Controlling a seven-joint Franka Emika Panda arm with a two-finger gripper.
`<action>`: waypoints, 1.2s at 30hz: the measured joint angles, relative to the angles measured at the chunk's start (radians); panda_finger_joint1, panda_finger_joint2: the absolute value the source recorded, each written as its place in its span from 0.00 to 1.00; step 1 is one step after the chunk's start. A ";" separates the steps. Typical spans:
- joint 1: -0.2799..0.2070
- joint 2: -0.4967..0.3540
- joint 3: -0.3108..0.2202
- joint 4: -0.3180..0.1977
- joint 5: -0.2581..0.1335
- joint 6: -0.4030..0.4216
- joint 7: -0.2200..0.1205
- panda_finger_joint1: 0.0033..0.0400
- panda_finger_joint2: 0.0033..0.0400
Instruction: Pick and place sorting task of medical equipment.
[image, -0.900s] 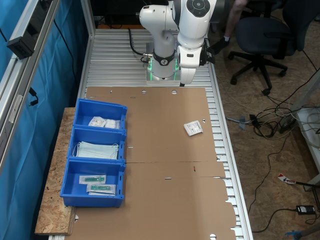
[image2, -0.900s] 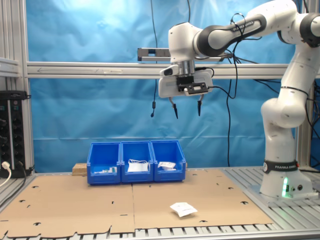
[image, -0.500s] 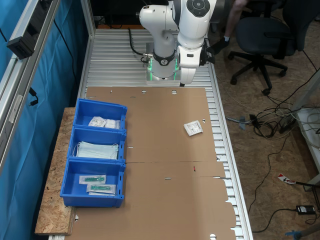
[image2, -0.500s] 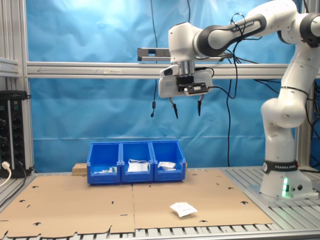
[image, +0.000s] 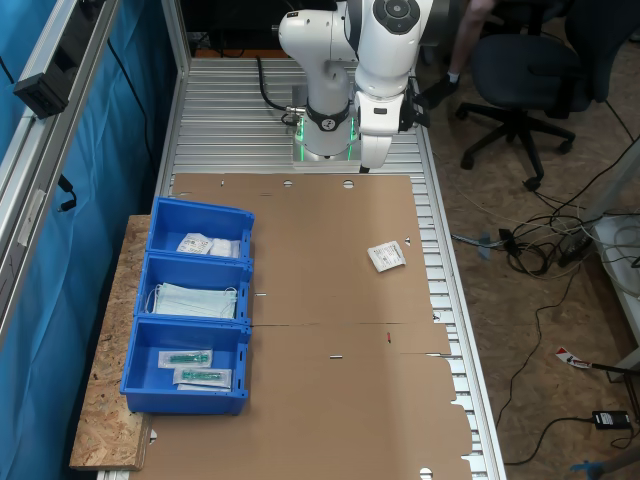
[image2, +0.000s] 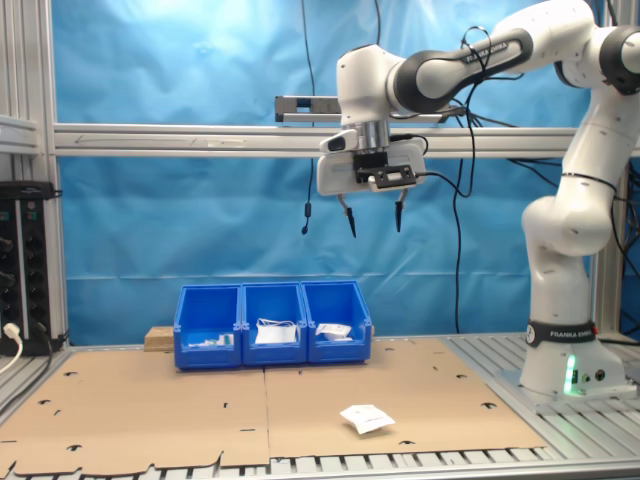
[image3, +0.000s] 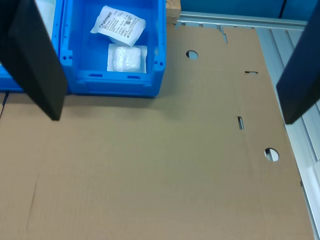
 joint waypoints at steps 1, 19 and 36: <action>0.000 0.000 0.000 0.000 0.000 0.000 0.000 1.00 1.00; 0.000 0.060 0.030 0.000 0.000 0.067 0.000 1.00 1.00; -0.002 0.223 0.127 -0.005 0.059 0.207 0.000 1.00 1.00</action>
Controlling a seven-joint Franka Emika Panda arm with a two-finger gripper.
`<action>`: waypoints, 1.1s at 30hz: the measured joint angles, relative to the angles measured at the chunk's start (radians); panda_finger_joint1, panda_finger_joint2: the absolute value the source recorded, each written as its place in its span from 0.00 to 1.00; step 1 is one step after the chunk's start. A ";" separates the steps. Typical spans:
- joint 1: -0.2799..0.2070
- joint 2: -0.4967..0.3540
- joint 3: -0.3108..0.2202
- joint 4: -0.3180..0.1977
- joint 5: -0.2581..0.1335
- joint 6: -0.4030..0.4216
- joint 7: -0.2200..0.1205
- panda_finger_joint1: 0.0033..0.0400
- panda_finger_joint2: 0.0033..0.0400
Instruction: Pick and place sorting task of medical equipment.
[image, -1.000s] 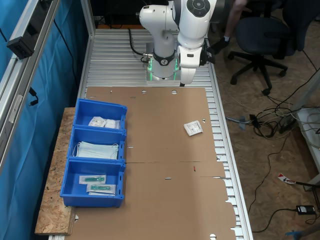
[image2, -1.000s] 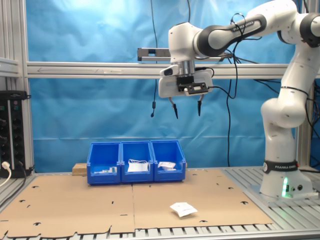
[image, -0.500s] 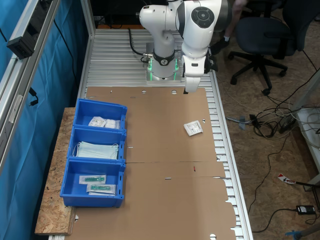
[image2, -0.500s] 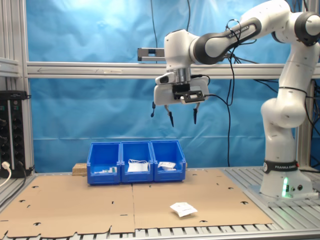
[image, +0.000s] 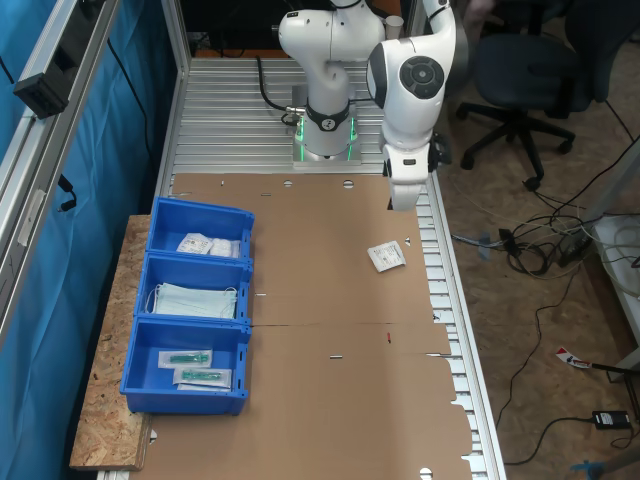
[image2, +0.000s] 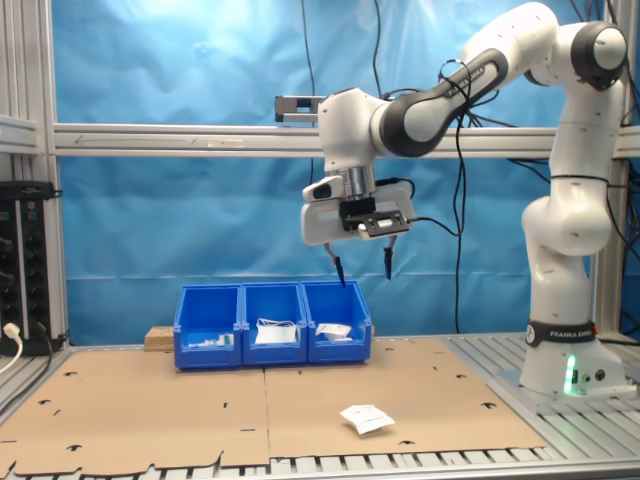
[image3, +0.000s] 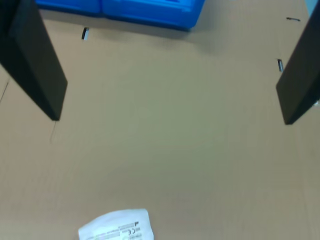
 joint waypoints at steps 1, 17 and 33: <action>0.000 0.006 0.006 -0.003 0.003 0.012 0.000 1.00 1.00; -0.002 0.068 0.045 -0.137 0.032 0.284 0.000 1.00 1.00; -0.018 0.238 0.056 -0.231 0.038 0.575 0.000 1.00 1.00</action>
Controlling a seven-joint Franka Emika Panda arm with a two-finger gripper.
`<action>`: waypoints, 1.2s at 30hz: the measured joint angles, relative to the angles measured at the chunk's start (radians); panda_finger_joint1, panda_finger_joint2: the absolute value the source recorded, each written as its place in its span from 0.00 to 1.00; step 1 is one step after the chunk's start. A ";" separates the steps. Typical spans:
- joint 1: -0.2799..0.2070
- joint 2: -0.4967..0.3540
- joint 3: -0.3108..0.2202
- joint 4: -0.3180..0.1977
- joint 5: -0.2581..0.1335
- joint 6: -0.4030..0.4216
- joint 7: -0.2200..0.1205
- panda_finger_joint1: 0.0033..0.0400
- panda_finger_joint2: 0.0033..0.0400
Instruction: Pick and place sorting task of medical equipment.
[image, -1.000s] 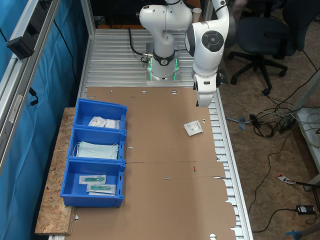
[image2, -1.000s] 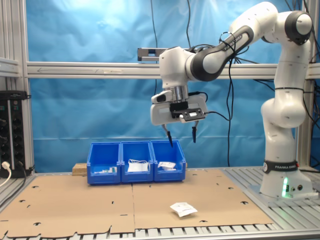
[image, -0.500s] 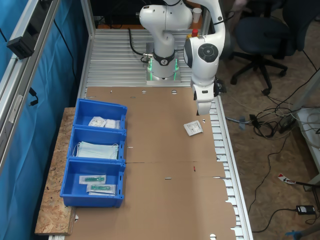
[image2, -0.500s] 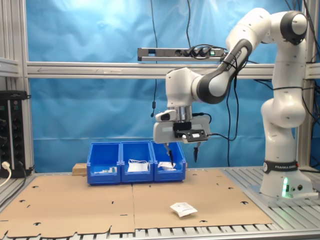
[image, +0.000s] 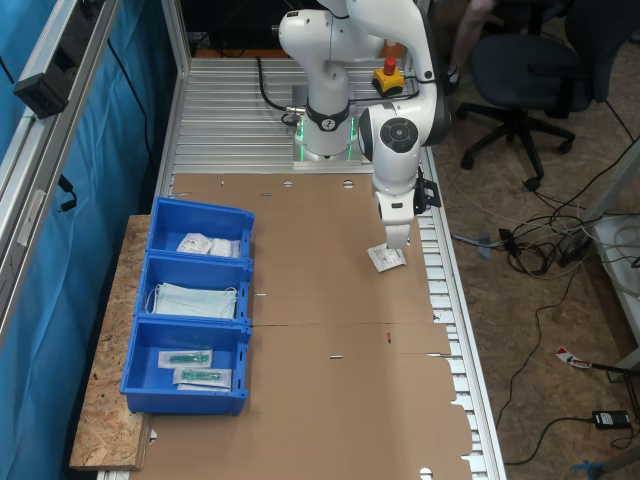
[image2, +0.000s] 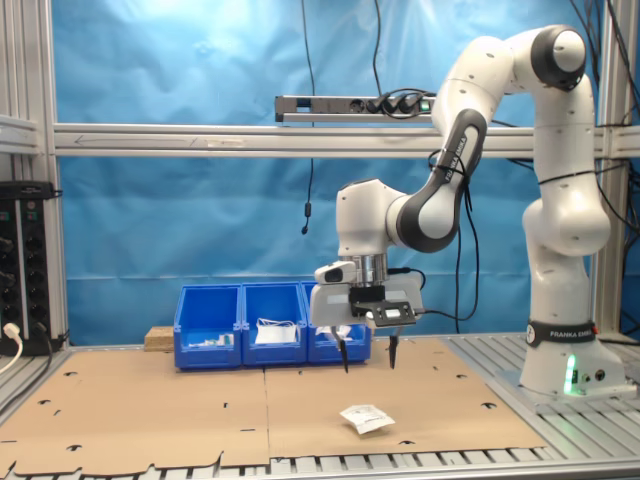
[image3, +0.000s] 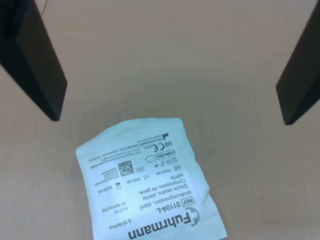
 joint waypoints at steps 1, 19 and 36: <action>-0.001 0.012 0.001 -0.001 0.000 0.016 0.000 1.00 1.00; -0.005 0.132 0.043 -0.013 0.002 0.187 0.000 1.00 1.00; -0.005 0.143 0.049 -0.044 0.002 0.241 0.000 1.00 1.00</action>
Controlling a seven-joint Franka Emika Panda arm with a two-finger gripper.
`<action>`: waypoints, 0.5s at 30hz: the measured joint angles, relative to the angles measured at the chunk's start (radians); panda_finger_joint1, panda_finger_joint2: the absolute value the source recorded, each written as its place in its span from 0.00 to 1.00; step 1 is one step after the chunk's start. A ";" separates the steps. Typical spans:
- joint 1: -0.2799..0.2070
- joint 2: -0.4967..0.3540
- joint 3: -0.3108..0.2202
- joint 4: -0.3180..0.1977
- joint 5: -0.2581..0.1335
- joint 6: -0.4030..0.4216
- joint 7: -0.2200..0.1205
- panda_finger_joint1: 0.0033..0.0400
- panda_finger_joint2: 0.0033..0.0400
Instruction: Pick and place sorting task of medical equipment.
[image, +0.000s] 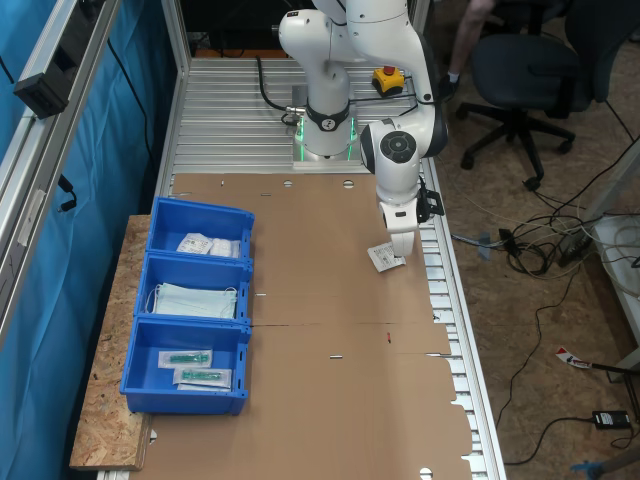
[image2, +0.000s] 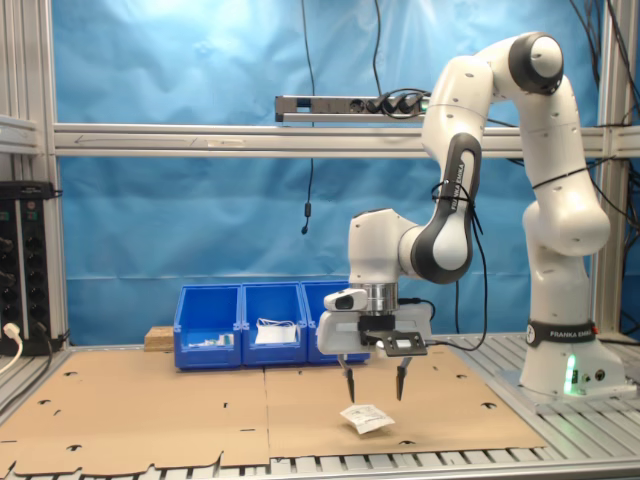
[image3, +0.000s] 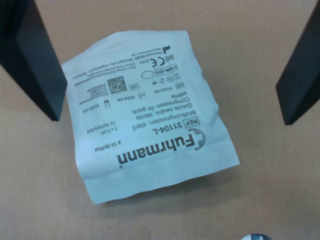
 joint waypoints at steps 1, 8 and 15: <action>0.000 0.001 0.000 -0.002 0.000 0.003 0.000 1.00 1.00; 0.000 0.006 0.000 -0.003 0.000 0.011 0.000 1.00 1.00; 0.000 0.019 -0.001 -0.003 0.000 0.020 0.000 1.00 1.00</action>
